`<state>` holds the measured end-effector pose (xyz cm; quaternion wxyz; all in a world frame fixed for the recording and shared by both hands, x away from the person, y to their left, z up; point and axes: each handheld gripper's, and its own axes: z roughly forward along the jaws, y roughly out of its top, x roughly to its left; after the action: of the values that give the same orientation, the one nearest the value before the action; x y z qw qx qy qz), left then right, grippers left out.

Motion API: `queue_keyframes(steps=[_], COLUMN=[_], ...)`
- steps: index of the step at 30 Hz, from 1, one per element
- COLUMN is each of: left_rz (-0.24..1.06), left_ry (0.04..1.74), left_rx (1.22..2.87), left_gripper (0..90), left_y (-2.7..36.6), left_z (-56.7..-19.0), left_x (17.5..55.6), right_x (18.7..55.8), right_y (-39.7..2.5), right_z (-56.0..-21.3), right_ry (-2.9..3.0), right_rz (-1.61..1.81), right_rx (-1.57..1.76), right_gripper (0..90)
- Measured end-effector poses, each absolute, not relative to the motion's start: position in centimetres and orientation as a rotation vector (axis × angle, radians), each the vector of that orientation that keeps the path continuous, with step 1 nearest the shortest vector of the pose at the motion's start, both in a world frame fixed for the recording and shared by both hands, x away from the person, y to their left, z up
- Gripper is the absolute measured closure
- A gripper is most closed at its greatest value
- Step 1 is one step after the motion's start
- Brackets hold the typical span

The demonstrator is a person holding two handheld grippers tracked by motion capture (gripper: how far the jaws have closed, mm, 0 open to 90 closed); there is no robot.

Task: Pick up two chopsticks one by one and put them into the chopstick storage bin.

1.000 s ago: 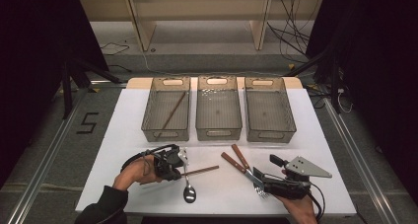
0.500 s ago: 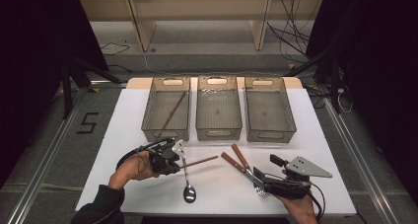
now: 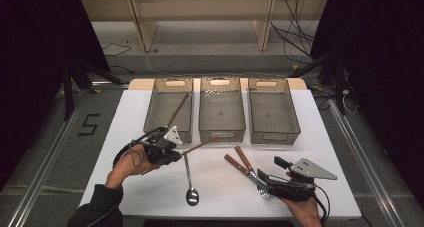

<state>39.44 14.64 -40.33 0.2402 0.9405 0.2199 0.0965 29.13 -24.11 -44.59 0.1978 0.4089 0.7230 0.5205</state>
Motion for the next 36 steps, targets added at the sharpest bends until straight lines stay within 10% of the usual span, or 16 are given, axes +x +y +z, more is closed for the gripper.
queue_keyframes(steps=[36], left_rz=[0.463], left_ry=[0.961], left_rx=[2.217], left_gripper=[84.4], left_y=[17.7], left_z=[-35.0], left_x=[48.6], right_x=[29.2], right_y=[-24.3], right_z=[-44.6], right_ry=[2.017], right_rz=[1.468], right_rx=[1.159], right_gripper=[24.6])
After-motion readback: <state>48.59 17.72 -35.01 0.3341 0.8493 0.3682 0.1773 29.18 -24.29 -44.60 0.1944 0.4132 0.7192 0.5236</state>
